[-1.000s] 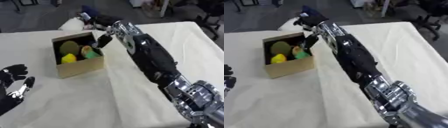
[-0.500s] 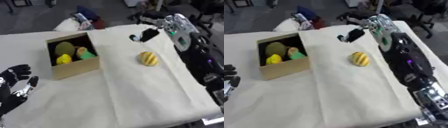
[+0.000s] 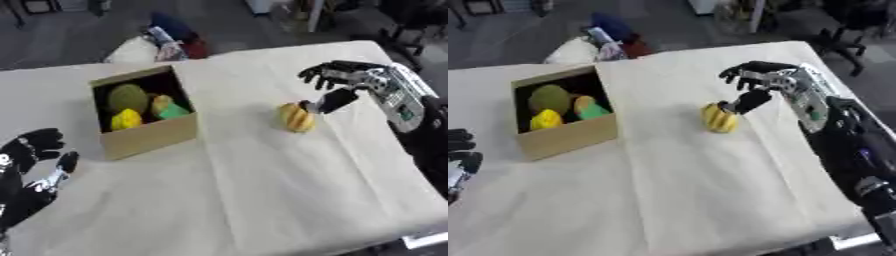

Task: Pick up objects on the table and place them in the box.

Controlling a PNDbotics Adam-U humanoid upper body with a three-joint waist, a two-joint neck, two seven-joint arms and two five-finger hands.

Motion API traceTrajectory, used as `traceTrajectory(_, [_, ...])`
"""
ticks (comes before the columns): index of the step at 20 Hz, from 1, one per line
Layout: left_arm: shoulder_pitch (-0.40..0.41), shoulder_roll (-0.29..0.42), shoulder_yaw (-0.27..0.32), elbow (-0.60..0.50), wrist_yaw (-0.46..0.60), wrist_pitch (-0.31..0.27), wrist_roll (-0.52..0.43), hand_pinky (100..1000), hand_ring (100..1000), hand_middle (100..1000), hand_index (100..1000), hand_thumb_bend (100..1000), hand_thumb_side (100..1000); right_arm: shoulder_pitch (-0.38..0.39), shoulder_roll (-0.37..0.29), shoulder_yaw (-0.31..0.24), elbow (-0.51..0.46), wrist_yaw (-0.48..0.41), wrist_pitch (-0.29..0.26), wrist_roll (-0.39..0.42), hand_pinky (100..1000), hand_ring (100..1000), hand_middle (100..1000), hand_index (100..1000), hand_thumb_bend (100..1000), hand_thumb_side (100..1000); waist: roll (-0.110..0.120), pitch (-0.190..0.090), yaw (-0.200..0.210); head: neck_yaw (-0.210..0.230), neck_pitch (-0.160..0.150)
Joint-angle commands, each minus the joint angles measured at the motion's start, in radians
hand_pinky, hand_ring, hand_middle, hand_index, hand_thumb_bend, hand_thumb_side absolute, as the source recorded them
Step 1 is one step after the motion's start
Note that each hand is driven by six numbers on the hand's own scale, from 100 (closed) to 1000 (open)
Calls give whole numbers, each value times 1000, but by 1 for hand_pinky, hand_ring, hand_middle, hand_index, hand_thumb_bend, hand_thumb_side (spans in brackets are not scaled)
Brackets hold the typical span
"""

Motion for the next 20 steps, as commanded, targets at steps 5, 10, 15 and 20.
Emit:
traceTrajectory(5, [-14, 14, 9, -17, 1, 0, 1, 743, 739, 700, 787, 425, 413, -54, 54, -25, 161, 145, -1, -56, 751, 777, 800, 897, 282, 413, 20, -21, 6, -4, -11])
traceTrajectory(10, [-15, 13, 9, -18, 3, 1, 2, 742, 739, 700, 787, 423, 414, -77, 81, -39, 193, 217, -12, -190, 679, 633, 464, 574, 153, 100, 22, -20, 11, -5, -12])
traceTrajectory(15, [-15, 13, 8, -18, 3, 0, 0, 743, 740, 700, 787, 421, 414, -154, 81, -43, 97, 174, -24, -269, 650, 588, 389, 501, 100, 100, 20, -23, 15, -2, -9])
traceTrajectory(20, [-17, 13, 3, -17, 3, -1, -5, 743, 740, 700, 786, 420, 413, -289, 130, -26, 68, 124, -32, -273, 636, 569, 381, 496, 100, 100, 18, -26, 37, -8, -10])
